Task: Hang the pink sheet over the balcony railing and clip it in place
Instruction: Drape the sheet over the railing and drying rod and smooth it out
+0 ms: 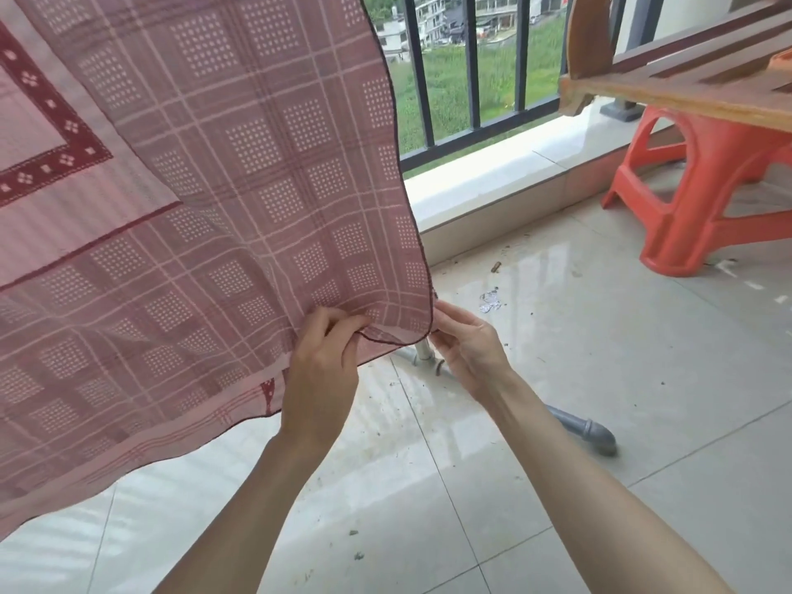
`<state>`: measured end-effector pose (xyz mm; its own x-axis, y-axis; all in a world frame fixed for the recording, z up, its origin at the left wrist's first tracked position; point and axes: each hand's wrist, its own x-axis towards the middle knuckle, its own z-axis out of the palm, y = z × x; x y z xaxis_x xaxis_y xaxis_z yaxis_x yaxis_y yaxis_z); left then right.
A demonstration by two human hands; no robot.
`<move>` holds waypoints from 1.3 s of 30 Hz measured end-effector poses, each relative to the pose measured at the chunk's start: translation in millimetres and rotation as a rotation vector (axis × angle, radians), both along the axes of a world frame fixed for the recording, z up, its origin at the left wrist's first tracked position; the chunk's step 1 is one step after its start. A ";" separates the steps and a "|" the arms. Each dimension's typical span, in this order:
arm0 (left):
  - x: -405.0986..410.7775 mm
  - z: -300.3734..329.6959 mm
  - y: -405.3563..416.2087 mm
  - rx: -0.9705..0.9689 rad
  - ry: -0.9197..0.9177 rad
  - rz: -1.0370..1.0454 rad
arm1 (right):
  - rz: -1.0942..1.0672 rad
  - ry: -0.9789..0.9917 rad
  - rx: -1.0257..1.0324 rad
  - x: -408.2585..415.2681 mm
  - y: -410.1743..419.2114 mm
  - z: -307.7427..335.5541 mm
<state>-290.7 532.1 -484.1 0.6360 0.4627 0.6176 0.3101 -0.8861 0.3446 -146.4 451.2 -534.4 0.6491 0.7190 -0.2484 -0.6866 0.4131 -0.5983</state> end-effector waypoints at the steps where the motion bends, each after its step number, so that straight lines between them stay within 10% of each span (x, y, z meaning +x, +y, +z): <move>1: 0.4 -1.0 -1.5 0.032 0.012 -0.006 | -0.026 0.005 -0.016 4.6 2.4 -0.7; 39: 48.4 -45.2 -17.7 0.119 0.184 -0.063 | 0.040 -0.330 -0.070 22.4 -22.7 -6.6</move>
<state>-242.3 514.4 -529.3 0.7685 0.3492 0.5361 0.3006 -0.9368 0.1792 -124.0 428.5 -541.0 0.6743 0.7342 -0.0793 -0.4658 0.3395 -0.8172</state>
